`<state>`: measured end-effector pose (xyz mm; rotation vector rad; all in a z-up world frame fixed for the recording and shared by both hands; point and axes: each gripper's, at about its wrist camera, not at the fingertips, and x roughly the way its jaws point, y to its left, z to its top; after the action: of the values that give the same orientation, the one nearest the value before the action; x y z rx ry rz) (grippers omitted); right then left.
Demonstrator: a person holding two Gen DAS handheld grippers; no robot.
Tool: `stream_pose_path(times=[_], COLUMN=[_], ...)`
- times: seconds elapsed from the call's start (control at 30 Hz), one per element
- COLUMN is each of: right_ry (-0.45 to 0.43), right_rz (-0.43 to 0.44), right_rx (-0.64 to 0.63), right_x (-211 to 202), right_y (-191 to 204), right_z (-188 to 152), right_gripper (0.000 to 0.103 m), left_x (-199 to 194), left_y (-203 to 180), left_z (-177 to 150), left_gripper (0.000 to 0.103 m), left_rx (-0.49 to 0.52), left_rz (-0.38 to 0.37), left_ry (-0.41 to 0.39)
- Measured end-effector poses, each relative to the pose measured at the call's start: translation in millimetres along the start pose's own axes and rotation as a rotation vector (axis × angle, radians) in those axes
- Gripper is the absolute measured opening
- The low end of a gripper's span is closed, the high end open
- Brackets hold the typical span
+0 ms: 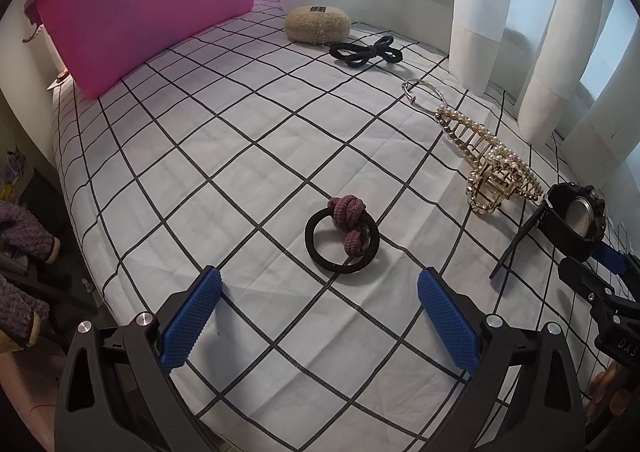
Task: Organize jewelry
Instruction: 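Move left tool to the black hair tie while right tool approaches the black watch, then close left tool on the hair tie while right tool closes on the watch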
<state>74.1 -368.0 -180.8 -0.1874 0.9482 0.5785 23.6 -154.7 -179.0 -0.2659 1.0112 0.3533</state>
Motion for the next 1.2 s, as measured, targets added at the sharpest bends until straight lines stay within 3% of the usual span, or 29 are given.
stream_pose_path(times=[0.4, 0.7, 1.1, 1.2], right_ry=[-0.014, 0.009, -0.016, -0.024], right_rz=[-0.048, -0.074, -0.076, -0.056], right_rx=[-0.039, -0.034, -0.055, -0.055], right_x=[10.8, 20.1, 20.5, 19.3], right_y=[6.5, 8.2, 11.2, 11.6], right_z=[10.4, 13.0, 14.2, 13.9], right_gripper=[0.075, 0.075, 0.074, 0.068], left_x=[7.6, 11.1, 7.6, 6.1], left_y=[-4.0, -8.1, -18.8, -20.8], left_z=[7.1, 10.0, 3.6, 2.0], left_gripper=[0.097, 0.096, 0.071, 0.052], left_rx=[-0.006, 0.013, 0.051, 0.058], left_rz=[0.056, 0.049, 0.023, 0.012], left_ry=[-0.051, -0.075, -0.123, -0.129])
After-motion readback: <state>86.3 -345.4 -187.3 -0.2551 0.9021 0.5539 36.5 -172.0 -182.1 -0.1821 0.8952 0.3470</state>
